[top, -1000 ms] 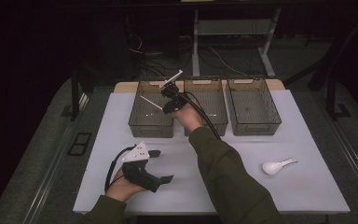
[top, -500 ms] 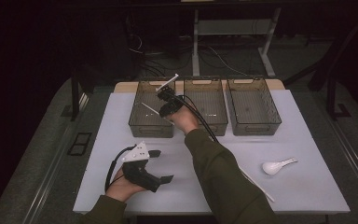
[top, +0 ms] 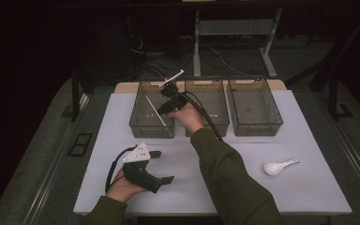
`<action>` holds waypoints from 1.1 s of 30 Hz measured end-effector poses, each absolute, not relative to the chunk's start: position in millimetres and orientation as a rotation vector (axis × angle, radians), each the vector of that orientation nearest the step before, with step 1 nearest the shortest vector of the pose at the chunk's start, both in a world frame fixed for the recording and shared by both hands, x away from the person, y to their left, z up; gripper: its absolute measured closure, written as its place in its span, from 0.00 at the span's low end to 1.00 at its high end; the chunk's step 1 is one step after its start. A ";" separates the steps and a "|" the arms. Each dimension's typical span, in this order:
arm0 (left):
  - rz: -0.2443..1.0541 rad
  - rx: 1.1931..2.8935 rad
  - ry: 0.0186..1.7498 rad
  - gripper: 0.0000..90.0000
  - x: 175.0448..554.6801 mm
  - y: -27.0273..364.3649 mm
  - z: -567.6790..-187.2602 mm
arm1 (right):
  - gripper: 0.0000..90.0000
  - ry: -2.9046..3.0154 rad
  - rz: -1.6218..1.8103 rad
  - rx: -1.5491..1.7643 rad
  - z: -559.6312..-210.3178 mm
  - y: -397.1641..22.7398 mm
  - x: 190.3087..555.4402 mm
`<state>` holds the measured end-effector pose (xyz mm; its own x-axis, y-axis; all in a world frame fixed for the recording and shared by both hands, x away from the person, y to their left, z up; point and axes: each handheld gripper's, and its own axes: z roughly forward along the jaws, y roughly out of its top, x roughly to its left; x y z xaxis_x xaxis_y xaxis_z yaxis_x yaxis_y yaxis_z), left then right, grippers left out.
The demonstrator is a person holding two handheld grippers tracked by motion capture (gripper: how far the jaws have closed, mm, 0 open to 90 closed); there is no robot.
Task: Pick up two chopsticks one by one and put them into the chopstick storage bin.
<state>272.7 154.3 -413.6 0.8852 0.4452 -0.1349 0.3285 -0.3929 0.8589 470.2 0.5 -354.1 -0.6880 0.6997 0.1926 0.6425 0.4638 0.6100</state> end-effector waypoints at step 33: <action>0.158 2.031 0.617 0.00 277.6 158.7 -418.7 | 0.42 2.577 1.271 1.014 -337.1 -150.3 392.8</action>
<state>277.6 158.7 -418.7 0.8631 0.4858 -0.1381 0.3602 -0.4005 0.8425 392.8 -150.3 -337.1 -0.7745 0.6010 0.1972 0.5223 0.4318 0.7353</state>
